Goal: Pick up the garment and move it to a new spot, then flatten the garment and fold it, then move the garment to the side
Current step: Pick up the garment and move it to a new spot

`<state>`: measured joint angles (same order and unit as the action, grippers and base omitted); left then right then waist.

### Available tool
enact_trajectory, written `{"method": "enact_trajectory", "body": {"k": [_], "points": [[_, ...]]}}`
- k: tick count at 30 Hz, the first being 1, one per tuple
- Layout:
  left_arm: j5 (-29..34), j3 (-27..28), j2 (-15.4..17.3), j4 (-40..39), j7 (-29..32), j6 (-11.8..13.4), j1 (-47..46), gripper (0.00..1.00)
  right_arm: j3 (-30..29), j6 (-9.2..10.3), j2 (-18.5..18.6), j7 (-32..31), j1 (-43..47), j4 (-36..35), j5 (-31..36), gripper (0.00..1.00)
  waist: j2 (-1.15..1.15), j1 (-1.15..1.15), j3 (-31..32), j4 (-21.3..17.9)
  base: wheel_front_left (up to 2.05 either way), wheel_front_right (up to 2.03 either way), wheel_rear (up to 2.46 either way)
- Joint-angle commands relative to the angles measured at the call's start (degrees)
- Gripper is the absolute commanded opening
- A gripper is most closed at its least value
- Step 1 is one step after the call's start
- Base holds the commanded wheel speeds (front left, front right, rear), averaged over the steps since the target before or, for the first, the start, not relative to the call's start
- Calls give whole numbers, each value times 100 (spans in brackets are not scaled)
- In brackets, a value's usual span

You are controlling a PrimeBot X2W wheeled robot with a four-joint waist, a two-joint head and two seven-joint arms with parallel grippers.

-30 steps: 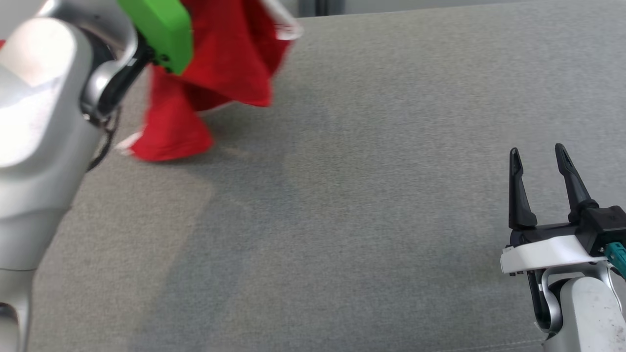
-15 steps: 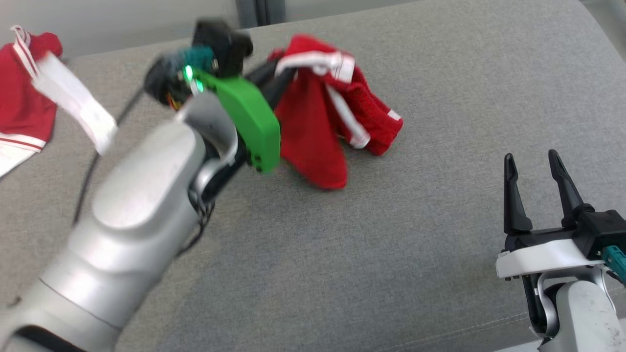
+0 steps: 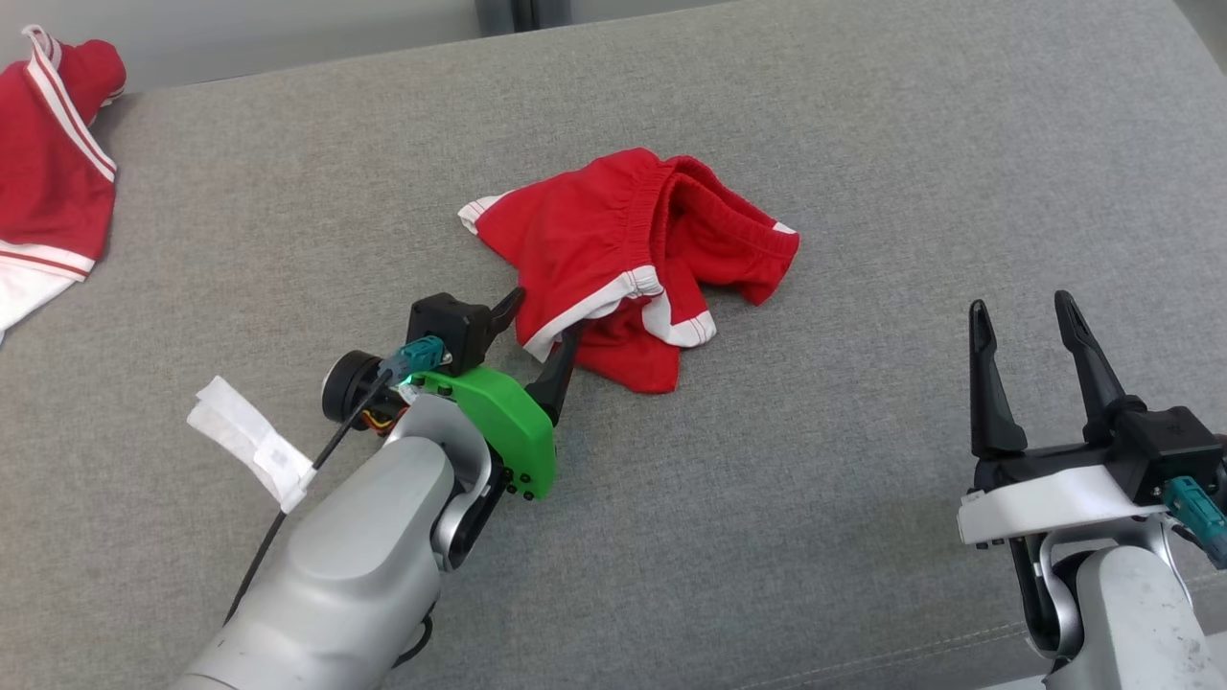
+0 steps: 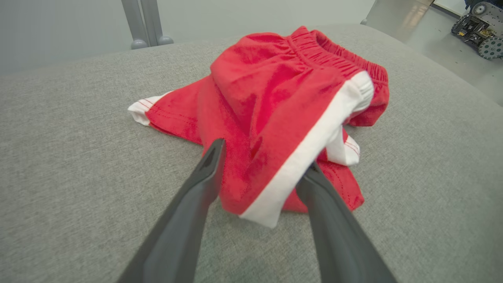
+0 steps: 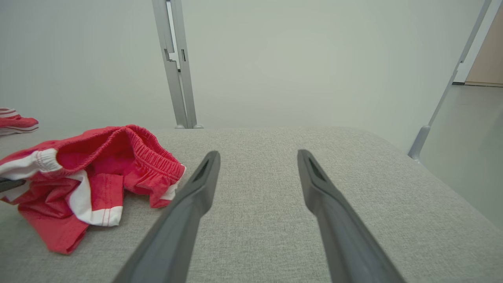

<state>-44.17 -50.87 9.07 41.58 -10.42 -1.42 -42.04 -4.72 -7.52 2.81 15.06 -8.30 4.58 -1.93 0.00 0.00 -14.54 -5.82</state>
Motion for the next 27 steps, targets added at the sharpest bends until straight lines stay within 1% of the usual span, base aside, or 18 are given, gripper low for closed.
{"method": "enact_trajectory", "body": {"k": [1, 6, 11, 15, 20, 24, 27], "points": [[85, -13, -17, 52, -126, 28, 69, 100, 0, 6, 14, 19, 5, 27, 8, 100, 0, 0, 57, 57, 0, 0, 0], [75, 183, -62, 4, -403, 111, 255, 100, -19, 6, 14, 19, 47, 94, 68, 100, 0, 0, 208, 168, 0, 0, 0], [185, 567, 70, -360, -478, 279, 622, 100, -10, 6, 13, 19, 83, 160, 110, 100, 0, 0, 375, 268, 0, 0, 0], [530, 1179, 223, -1081, -477, 511, 1262, 100, 46, 6, 14, 19, 94, 217, 138, 100, 0, 0, 541, 335, 0, 0, 0], [959, 1852, 327, -1781, -479, 666, 2154, 100, 136, 6, 14, 18, 219, 323, 53, 100, 0, 0, 813, 420, 0, 0, 0], [1268, 2460, 300, -2249, -480, 746, 2882, 100, 237, 6, 14, 18, 382, 388, 27, 100, 0, 0, 1032, 497, 0, 0, 0], [1545, 2907, 207, -2533, -474, 788, 3382, 100, 331, 6, 14, 19, 531, 436, 6, 100, 0, 0, 1191, 544, 0, 0, 0]]}}
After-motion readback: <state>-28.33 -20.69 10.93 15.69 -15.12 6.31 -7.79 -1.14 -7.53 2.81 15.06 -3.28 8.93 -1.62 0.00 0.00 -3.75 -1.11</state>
